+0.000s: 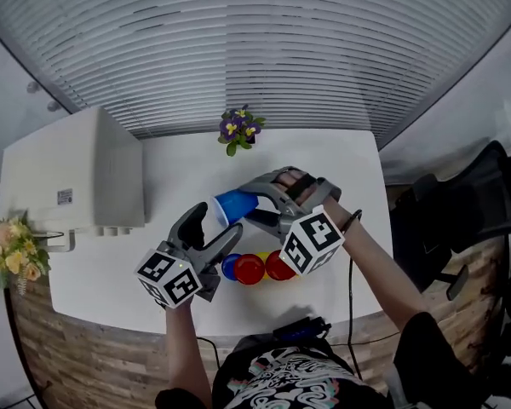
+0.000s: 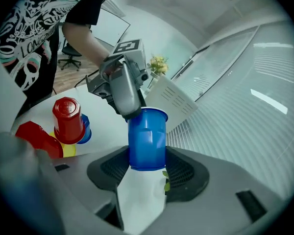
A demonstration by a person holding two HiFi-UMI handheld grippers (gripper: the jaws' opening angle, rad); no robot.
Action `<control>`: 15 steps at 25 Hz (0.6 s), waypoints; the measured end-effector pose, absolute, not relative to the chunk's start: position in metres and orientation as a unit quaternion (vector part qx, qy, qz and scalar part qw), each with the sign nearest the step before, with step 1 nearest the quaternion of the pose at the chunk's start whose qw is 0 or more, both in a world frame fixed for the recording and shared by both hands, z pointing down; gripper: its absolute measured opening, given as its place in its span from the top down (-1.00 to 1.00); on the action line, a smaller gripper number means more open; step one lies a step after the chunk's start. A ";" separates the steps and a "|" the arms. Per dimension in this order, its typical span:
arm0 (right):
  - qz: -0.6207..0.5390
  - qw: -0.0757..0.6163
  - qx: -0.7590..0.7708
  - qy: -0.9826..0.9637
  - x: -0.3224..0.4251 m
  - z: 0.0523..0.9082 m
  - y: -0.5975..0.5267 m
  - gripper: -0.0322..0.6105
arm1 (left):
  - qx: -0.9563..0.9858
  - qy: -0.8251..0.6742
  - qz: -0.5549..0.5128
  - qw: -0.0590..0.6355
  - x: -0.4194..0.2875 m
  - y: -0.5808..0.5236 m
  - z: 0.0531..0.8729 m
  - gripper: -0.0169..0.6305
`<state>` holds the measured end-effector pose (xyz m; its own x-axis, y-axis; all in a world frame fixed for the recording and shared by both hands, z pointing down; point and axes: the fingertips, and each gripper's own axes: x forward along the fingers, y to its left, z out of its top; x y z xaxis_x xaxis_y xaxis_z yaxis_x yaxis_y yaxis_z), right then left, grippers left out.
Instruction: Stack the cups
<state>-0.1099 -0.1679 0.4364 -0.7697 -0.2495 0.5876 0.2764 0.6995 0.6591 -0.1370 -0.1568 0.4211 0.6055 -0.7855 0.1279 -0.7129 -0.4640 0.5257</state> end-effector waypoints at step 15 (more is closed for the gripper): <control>-0.301 0.247 0.043 -0.920 -0.103 0.364 -0.106 0.14 | 0.820 -0.334 -0.285 0.366 -0.145 -0.122 0.350 -0.13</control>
<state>-0.1035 -0.1056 0.3638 -0.8744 -0.2274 0.4285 0.0697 0.8152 0.5750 -0.1445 -0.1220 0.3502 0.6135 -0.7576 -0.2230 -0.3395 -0.5079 0.7917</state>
